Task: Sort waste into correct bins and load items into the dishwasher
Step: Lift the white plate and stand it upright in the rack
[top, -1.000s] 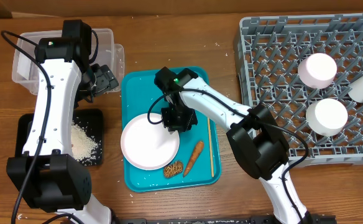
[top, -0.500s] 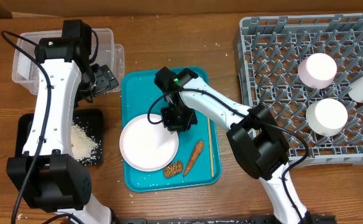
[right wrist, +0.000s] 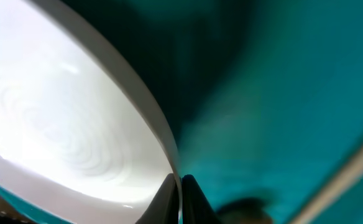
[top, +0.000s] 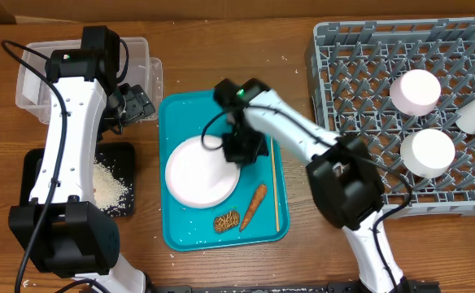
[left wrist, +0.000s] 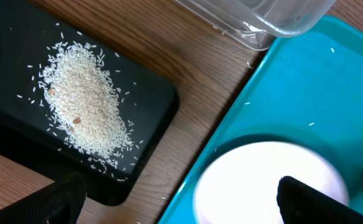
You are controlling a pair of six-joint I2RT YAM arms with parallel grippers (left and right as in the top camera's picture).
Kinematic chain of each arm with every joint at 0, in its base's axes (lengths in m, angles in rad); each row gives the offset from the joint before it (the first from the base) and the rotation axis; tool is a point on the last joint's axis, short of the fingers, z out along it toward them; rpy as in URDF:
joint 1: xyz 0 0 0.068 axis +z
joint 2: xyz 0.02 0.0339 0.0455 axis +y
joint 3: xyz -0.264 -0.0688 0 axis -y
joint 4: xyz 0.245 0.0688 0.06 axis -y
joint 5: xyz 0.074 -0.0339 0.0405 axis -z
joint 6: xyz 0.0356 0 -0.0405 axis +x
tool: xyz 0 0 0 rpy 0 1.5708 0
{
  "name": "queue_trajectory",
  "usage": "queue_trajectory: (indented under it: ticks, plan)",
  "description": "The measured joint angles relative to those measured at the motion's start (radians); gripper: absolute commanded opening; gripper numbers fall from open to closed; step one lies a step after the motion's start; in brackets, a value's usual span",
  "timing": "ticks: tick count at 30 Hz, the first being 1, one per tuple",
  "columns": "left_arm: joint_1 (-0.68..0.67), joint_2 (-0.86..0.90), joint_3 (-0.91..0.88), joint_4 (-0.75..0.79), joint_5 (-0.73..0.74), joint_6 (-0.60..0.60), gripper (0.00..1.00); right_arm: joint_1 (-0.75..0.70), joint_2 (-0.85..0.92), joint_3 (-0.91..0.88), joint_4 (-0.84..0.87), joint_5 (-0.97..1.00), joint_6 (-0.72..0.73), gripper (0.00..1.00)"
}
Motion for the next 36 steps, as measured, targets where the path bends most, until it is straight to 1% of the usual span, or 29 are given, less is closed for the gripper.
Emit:
queue_trajectory:
  ticks: [3,8,12,15,19,24,28,36]
  plan:
    - [0.0,0.0,0.0,0.0,0.0,0.0,1.0,-0.066,-0.017,0.052,-0.035,0.013,-0.011,0.04]
    - [0.0,0.0,0.0,0.0,0.0,0.0,1.0,-0.173,-0.099,0.133,-0.104,0.06,-0.036,0.04]
    - [0.0,0.0,0.0,0.0,0.0,0.0,1.0,-0.251,-0.187,0.192,-0.172,0.159,-0.047,0.04]
    - [0.0,0.0,0.0,0.0,0.0,0.0,1.0,-0.314,-0.253,0.211,-0.182,0.257,-0.05,0.04]
    - [0.0,0.0,0.0,0.0,0.0,0.0,1.0,-0.407,-0.31,0.214,-0.153,0.424,-0.051,0.04]
    - [0.0,0.0,0.0,0.0,0.0,0.0,1.0,-0.5,-0.315,0.214,-0.111,0.647,-0.051,0.04]
    - [0.0,0.0,0.0,0.0,0.0,0.0,1.0,-0.523,-0.316,0.214,-0.071,0.805,-0.05,0.04]
    - [0.0,0.0,0.0,0.0,0.0,0.0,1.0,-0.524,-0.316,0.214,0.016,0.954,-0.051,0.04]
